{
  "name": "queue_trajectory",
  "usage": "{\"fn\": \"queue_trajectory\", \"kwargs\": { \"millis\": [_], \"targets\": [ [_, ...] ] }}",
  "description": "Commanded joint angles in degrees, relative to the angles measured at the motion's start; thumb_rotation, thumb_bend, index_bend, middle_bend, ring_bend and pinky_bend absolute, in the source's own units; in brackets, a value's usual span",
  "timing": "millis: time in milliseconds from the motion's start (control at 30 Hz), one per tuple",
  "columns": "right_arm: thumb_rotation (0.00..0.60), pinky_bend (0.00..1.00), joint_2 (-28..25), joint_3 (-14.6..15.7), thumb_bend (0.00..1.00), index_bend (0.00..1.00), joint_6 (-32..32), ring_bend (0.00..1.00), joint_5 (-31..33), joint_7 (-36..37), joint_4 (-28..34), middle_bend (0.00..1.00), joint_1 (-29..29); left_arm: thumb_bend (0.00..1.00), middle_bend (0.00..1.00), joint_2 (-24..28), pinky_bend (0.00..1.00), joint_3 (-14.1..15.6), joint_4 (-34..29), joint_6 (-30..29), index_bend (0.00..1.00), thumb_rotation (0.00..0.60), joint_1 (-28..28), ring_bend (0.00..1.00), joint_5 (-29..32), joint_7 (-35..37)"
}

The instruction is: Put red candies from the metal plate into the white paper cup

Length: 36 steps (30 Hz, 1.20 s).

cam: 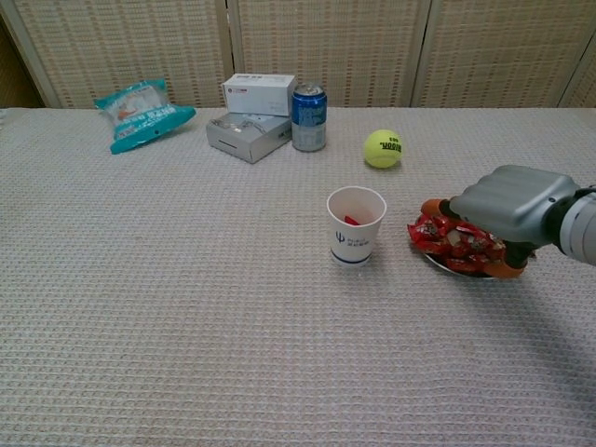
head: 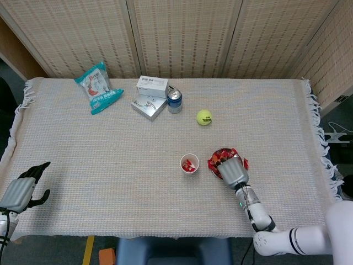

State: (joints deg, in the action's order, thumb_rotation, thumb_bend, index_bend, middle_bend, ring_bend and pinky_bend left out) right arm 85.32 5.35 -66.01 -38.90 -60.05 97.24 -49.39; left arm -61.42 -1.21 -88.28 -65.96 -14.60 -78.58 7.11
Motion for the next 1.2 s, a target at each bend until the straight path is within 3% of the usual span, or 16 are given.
{"fn": "queue_trajectory", "kwargs": {
  "millis": [33,367,667,933,1200],
  "targets": [
    [0.600,0.56,0.66,-0.13,0.24,0.02,0.30,0.34,0.24,-0.50,-0.76,0.21,0.06,0.44,0.10,0.04,0.19,-0.04,0.04,-0.02,0.00,0.600,0.02,0.09,0.06,0.12],
    [0.600,0.57,2.54,-1.15,0.24,0.11,0.91,0.37,1.27,-1.47,-3.37,0.21,0.21,0.44,0.10,0.14,0.19,-0.03,0.28,-0.11,0.00,0.600,0.04,0.09,-0.21,0.82],
    [0.600,0.59,3.72,-1.61,0.24,0.13,1.83,0.39,2.52,-2.44,-5.21,0.21,0.14,0.44,0.10,0.11,0.19,-0.08,0.44,0.13,0.00,0.600,-0.04,0.09,0.00,1.01],
    [0.600,0.69,4.53,-1.48,0.24,0.27,1.81,0.44,2.87,-3.70,-6.28,0.39,0.15,0.44,0.10,0.14,0.19,-0.12,0.54,0.13,0.00,0.600,-0.03,0.09,0.04,1.19],
    [0.600,0.73,5.82,-1.18,0.24,0.34,1.18,0.48,2.18,-4.82,-8.10,0.45,0.43,0.44,0.10,0.13,0.19,-0.17,0.54,0.23,0.00,0.600,-0.05,0.09,0.24,1.10]
  ]
}}
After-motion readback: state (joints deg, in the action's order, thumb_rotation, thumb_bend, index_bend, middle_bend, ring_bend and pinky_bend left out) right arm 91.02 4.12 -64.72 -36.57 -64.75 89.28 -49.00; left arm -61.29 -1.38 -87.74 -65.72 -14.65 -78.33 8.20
